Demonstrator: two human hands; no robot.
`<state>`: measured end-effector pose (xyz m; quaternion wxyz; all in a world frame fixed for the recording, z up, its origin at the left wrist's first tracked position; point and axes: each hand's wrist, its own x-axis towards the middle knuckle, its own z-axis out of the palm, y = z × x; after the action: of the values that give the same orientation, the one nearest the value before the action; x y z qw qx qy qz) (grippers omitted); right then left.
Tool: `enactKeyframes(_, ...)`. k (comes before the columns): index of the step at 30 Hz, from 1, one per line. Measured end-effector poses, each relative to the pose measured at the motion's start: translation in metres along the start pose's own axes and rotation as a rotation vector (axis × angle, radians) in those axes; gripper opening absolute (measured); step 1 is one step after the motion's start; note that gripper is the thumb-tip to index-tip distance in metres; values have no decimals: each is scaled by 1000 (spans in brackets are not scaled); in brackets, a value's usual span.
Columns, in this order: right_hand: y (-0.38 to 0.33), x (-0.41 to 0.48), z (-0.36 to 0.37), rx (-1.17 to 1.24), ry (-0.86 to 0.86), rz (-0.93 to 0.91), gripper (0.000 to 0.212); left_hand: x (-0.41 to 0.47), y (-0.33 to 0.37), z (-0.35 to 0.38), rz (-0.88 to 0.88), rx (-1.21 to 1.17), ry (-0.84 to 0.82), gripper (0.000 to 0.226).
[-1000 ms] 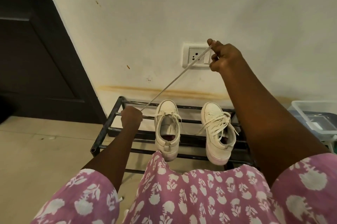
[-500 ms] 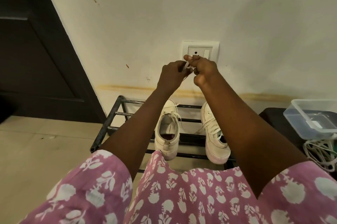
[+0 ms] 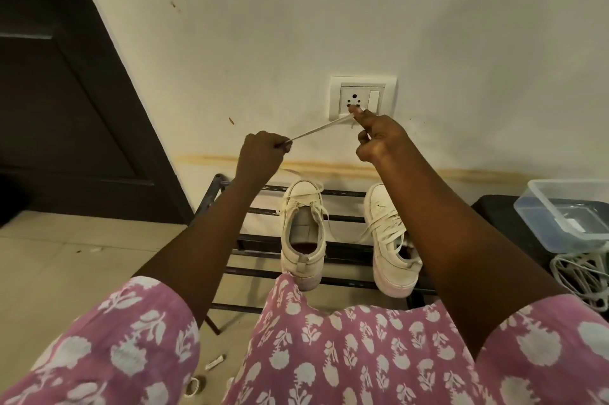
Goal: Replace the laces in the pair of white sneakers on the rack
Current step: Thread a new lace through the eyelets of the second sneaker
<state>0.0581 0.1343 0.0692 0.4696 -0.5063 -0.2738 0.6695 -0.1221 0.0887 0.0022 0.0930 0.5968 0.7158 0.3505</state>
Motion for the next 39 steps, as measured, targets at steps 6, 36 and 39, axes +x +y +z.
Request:
enactKeyframes(6, 1, 7, -2, 246, -116, 120, 9, 6, -26, -17, 56, 228, 97, 27)
enactKeyframes(36, 85, 37, 0, -301, -288, -270, 12, 5, -10, 34, -159, -761, -393, 29)
enactKeyframes(39, 90, 43, -7, -134, -254, -172, 7, 3, -15, 36, -139, -607, -379, 27)
